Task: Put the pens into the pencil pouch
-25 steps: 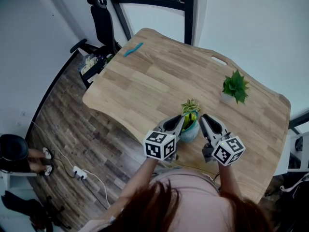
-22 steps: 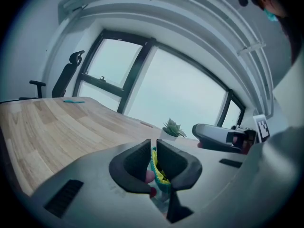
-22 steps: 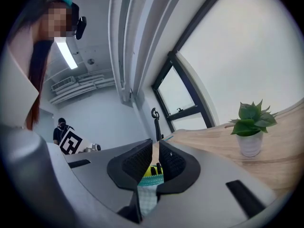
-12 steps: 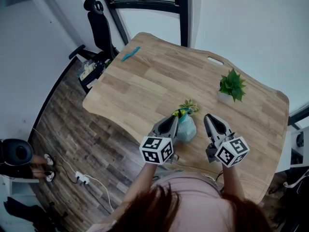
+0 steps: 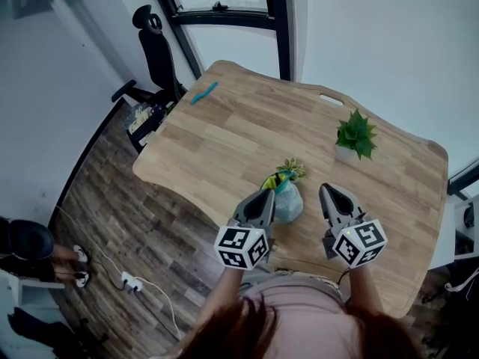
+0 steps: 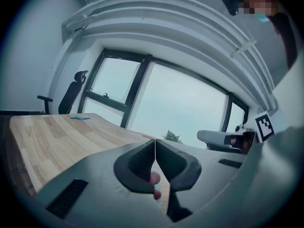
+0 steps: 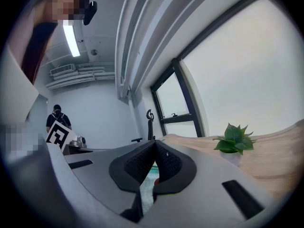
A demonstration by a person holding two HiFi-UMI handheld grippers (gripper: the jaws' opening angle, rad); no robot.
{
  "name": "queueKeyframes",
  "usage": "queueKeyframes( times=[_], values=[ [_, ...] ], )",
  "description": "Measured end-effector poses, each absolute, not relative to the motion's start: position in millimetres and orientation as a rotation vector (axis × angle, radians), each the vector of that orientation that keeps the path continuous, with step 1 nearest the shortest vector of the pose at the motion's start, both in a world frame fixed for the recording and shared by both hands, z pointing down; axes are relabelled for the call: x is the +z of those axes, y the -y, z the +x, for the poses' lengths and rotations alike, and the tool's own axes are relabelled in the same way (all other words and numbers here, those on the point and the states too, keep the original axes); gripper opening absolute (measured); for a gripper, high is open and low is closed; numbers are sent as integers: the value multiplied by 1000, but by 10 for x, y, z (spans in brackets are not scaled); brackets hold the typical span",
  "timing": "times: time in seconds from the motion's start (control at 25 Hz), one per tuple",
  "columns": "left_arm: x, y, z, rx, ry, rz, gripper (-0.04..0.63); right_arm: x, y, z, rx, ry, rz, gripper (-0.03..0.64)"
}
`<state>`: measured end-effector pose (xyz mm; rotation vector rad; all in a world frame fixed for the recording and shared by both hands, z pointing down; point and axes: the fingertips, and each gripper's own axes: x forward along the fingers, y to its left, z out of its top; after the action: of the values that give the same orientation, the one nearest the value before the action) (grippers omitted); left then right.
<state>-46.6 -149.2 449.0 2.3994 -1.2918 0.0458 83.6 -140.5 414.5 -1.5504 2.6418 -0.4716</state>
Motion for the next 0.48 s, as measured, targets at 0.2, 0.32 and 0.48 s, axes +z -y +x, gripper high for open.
queueKeyframes(
  times=[0.2, 0.32, 0.48],
  values=[
    [4309, 1347, -346, 51, 1285, 2460, 2, 4004, 1292, 907, -423, -2662, -1566, 0],
    [4143, 1262, -264, 32, 1283, 2493, 2, 3909, 1196, 961, -375, -2677, -1596, 0],
    [3944, 1125, -164, 31, 1316, 2538, 0, 3749, 1040, 1056, -311, -2665, -1641, 0]
  ],
)
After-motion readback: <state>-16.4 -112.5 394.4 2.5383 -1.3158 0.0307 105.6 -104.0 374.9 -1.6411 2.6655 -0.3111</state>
